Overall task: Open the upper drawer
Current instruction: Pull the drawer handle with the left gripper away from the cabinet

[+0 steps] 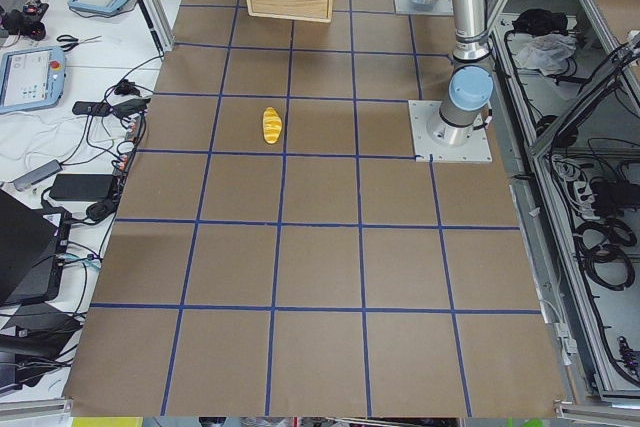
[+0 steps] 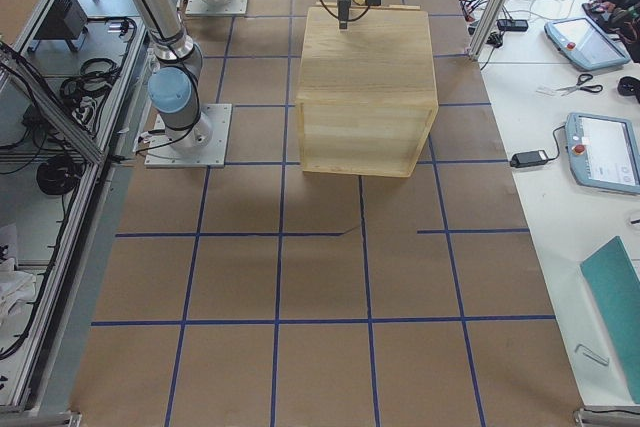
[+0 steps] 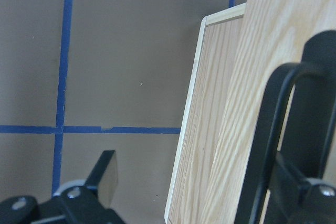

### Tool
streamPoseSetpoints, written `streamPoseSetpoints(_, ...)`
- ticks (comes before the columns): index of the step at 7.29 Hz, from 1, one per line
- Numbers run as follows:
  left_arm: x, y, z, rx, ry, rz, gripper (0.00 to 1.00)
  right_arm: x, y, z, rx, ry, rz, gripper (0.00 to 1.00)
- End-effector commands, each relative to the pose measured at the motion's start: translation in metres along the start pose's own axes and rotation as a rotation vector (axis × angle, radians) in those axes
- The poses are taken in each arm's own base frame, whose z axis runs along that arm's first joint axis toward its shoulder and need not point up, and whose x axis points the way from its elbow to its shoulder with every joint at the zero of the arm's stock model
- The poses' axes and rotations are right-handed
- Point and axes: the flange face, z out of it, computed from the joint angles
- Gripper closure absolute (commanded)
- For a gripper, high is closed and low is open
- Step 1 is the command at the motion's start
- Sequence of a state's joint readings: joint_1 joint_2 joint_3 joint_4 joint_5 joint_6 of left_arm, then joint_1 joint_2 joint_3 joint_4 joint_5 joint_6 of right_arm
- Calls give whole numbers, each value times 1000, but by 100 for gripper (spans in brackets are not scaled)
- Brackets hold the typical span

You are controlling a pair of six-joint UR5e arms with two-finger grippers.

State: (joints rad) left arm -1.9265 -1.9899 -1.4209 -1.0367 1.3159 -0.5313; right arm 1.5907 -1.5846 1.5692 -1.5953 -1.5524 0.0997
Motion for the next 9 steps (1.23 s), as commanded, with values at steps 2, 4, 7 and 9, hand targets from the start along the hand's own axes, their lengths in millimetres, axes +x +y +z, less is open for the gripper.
streamPoseSetpoints(2, -18, -12, -11, 1, -25, 15, 0, 0, 0, 0, 0, 0, 0, 0)
streamPoseSetpoints(4, -29, -20, -14, 6, -30, 3, 0, 0, 0, 0, 0, 0, 0, 0)
streamPoseSetpoints(7, -47, -31, -19, -2, -54, -20, 0, 0, 0, 0, 0, -2, 0, 0)
streamPoseSetpoints(9, -53, -36, -21, 2, -57, -4, 0, 0, 0, 0, 0, 0, 0, 0)
